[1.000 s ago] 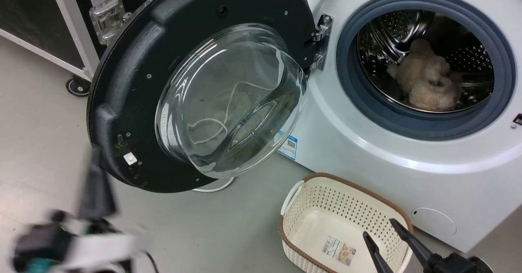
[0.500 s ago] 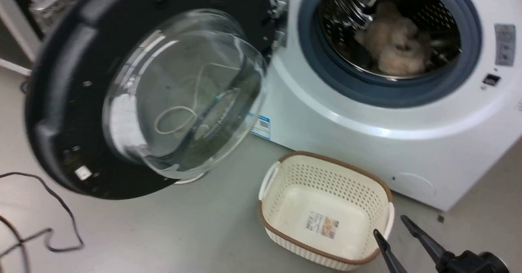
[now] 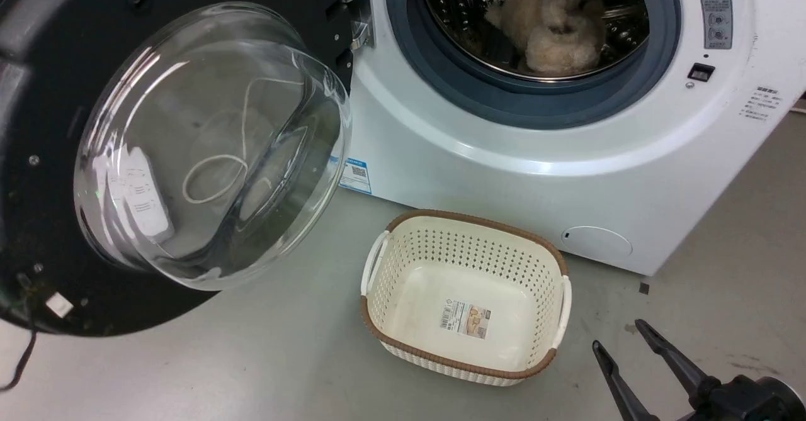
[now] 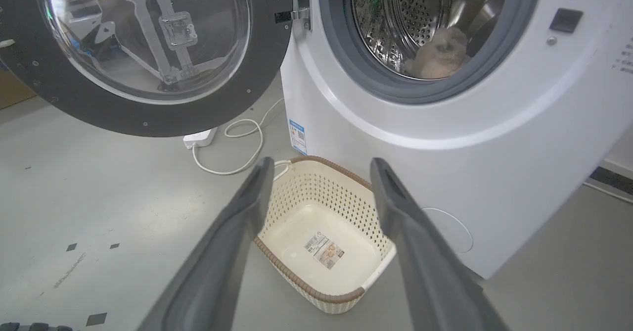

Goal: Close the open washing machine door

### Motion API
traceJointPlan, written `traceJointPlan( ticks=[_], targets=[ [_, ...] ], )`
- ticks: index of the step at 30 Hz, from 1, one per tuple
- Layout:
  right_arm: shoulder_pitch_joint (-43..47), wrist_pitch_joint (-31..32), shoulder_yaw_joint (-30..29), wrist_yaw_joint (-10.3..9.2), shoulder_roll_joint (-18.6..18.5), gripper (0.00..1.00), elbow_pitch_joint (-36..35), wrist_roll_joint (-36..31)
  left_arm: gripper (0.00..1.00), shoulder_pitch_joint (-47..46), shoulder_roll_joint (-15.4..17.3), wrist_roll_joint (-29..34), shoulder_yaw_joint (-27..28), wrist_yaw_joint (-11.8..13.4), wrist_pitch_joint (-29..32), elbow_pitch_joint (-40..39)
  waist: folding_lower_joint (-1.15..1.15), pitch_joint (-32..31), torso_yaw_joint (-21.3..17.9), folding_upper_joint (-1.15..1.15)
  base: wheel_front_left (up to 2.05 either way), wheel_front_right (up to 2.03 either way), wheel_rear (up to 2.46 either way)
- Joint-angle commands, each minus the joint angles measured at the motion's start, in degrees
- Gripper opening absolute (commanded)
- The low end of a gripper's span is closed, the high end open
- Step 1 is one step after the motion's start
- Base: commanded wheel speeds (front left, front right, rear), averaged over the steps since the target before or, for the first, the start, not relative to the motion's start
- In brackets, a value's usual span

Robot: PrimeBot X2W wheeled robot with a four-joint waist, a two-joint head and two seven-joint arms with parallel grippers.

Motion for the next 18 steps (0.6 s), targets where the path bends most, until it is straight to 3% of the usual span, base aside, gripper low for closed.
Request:
traceJointPlan(
  ticks=[1,11,18],
  targets=[
    [-0.4,-0.3,0.0,0.05,-0.3,1.0,-0.2,0.4,0.0,1.8,-0.7,-1.4,-0.1,-0.9,2.3,-1.1,-0.01,0.1,-0.3,0.0,0.0,0.0,0.0],
    [-0.4,-0.3,-1.2,0.05,2.0,1.0,1.9,-0.1,0.0,11.4,-4.4,-7.1,0.0,-3.6,11.9,-10.1,-0.01,-4.2,-1.4,0.0,0.0,0.0,0.0],
    [0.1,-0.3,-3.6,0.05,4.5,1.0,3.5,-1.6,0.0,19.1,-11.3,-8.7,-2.6,-6.5,14.4,-16.5,-0.01,-7.9,-3.3,0.0,0.0,0.0,0.0]
  ],
)
